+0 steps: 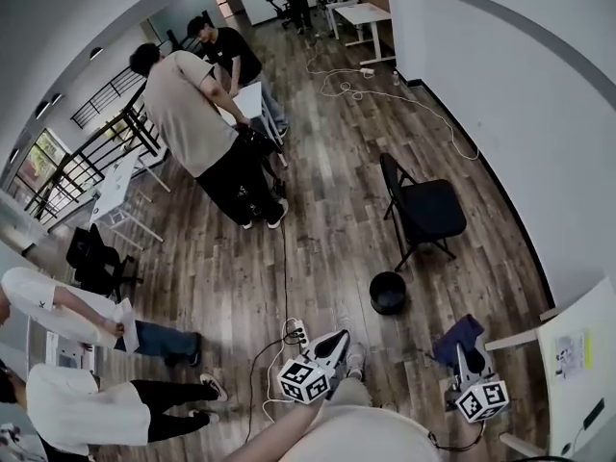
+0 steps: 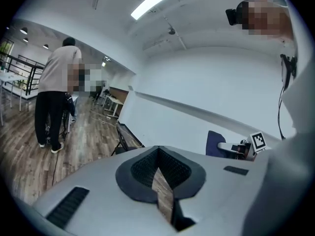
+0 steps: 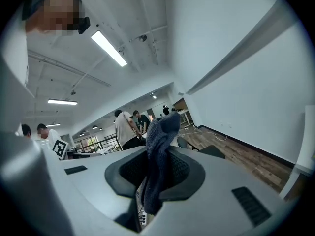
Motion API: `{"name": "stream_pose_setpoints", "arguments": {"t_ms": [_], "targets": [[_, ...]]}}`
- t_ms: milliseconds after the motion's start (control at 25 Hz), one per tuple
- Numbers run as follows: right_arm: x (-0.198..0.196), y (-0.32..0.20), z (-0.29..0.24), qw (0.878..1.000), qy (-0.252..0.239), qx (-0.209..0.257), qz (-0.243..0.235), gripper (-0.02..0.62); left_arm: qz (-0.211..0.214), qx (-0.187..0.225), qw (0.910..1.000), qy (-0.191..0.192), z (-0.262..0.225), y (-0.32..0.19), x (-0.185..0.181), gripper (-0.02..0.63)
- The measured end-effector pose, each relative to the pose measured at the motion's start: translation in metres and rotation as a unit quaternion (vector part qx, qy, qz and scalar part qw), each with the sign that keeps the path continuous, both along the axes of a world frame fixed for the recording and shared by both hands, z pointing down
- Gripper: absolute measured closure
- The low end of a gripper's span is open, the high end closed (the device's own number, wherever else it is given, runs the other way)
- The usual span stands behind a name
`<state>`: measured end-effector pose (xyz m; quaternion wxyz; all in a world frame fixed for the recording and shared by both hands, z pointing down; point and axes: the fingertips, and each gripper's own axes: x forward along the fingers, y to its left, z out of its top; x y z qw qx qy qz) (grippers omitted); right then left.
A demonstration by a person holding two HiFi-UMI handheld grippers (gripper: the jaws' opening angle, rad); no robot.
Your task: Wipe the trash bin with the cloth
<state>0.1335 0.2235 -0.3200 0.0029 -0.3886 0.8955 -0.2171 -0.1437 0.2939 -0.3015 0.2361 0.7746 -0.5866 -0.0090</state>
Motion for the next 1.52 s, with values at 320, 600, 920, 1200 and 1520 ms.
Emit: {"name": "stream_pose_setpoints", "arguments": {"t_ms": [320, 600, 920, 1200, 1520], "targets": [[-0.05, -0.061, 0.001, 0.999, 0.017, -0.011, 0.03, 0.529, 0.057, -0.019, 0.9982, 0.003, 0.014, -0.08, -0.042, 0.595], [-0.097, -0.1, -0.004, 0.998, 0.039, -0.016, 0.052, 0.529, 0.105, -0.037, 0.9937, 0.008, 0.035, -0.13, -0.084, 0.595], [-0.138, -0.131, 0.003, 0.996, 0.063, -0.02, 0.063, 0.529, 0.161, -0.043, 0.986, -0.01, 0.067, -0.174, -0.117, 0.595], [-0.143, -0.147, 0.012, 0.995, 0.067, -0.027, 0.062, 0.529, 0.196, -0.06, 0.9768, -0.061, 0.103, -0.196, -0.112, 0.595], [-0.125, -0.193, 0.038, 0.997, 0.059, -0.043, 0.039, 0.529, 0.203, -0.089, 0.97, -0.099, 0.128, -0.218, -0.08, 0.595]]}}
